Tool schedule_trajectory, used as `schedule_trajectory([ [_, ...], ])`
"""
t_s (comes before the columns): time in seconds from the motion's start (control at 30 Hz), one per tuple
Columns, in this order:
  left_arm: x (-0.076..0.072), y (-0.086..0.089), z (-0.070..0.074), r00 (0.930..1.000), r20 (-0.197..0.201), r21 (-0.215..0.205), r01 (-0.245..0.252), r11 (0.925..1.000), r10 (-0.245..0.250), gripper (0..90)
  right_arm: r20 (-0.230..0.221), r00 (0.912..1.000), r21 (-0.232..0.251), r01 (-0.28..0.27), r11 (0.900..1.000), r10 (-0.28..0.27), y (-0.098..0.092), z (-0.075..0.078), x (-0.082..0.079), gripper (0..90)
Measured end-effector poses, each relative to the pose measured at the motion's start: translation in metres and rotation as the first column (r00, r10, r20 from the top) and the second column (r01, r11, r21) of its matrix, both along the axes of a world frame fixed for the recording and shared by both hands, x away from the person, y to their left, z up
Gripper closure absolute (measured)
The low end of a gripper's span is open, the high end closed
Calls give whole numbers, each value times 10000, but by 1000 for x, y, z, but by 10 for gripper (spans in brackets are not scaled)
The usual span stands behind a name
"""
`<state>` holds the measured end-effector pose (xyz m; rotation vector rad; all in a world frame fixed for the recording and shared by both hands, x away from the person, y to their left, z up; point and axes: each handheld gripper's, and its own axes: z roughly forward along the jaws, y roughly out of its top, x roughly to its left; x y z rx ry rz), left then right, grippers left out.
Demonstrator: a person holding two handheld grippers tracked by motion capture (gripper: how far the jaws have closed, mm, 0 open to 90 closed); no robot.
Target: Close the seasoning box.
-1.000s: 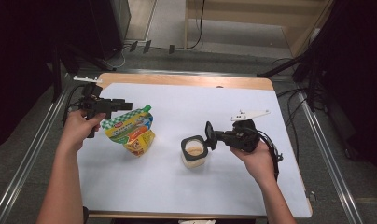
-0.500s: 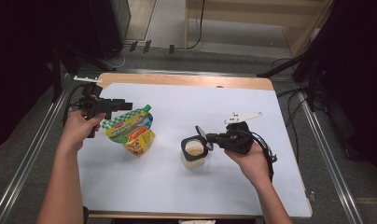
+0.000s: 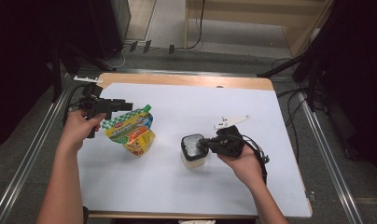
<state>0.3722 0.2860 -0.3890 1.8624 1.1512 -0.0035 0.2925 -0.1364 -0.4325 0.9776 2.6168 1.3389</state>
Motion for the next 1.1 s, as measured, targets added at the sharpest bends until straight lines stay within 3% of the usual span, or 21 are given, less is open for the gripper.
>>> schedule_trajectory([
  [0.27,0,-1,-1,10000,-31,34,36,10000,-36,406,55,9998,12,-191,9998,191,4,-2,-2,895],
  [0.63,1,-3,-3,9999,-110,147,110,9998,-108,402,342,9994,41,-22,10000,20,0,0,-1,784],
  [1.1,2,-4,-5,9998,-153,259,155,9995,-151,400,791,9885,469,1254,9910,-1289,-44,0,14,569],
])
